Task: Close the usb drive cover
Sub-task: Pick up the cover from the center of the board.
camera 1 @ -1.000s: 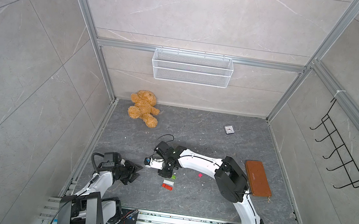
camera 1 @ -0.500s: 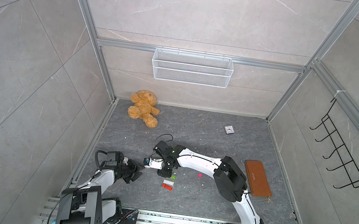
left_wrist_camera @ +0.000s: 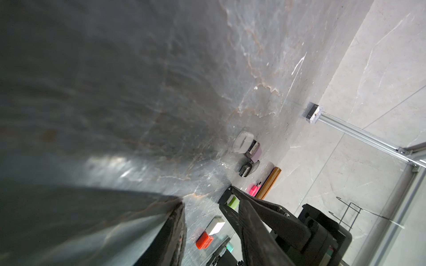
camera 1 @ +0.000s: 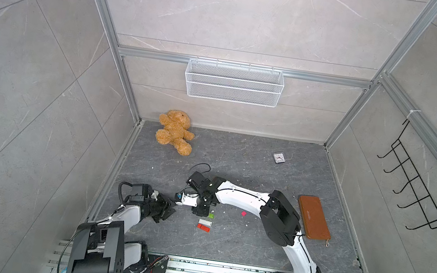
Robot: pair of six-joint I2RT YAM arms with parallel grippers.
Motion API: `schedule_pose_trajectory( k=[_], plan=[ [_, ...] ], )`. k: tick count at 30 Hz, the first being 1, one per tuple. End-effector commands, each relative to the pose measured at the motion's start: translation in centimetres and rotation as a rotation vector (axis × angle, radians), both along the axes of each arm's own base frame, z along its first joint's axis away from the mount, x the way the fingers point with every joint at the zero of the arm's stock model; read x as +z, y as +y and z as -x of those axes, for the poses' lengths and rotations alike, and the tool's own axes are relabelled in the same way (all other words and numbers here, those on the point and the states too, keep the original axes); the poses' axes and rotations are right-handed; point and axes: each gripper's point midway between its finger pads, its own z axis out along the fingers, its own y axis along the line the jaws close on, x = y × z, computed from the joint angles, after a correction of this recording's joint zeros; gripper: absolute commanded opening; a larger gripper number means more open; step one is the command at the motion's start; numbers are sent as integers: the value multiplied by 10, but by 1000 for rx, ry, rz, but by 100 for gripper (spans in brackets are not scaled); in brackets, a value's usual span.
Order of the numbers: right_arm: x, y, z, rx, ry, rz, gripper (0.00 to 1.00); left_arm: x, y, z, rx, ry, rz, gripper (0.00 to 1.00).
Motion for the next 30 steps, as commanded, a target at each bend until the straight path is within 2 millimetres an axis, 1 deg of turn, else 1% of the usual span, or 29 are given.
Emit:
schedule_pose_trajectory(
  k=[1, 9, 15, 20, 30],
  plan=[
    [-23, -12, 10, 7, 44, 33, 20, 6, -8, -7, -32, -34, 35, 42],
    [-2, -2, 16, 28, 83, -109, 19, 3, -27, -8, -103, -34, 80, 39],
    [2, -3, 16, 35, 105, -140, 19, -1, -35, -2, -140, -23, 77, 38],
    [6, -4, 16, 45, 120, -170, 19, -2, -39, -3, -157, -25, 82, 36],
    [18, -2, 13, 44, 140, -224, 19, -8, -50, 2, -214, -15, 78, 35]
  ],
)
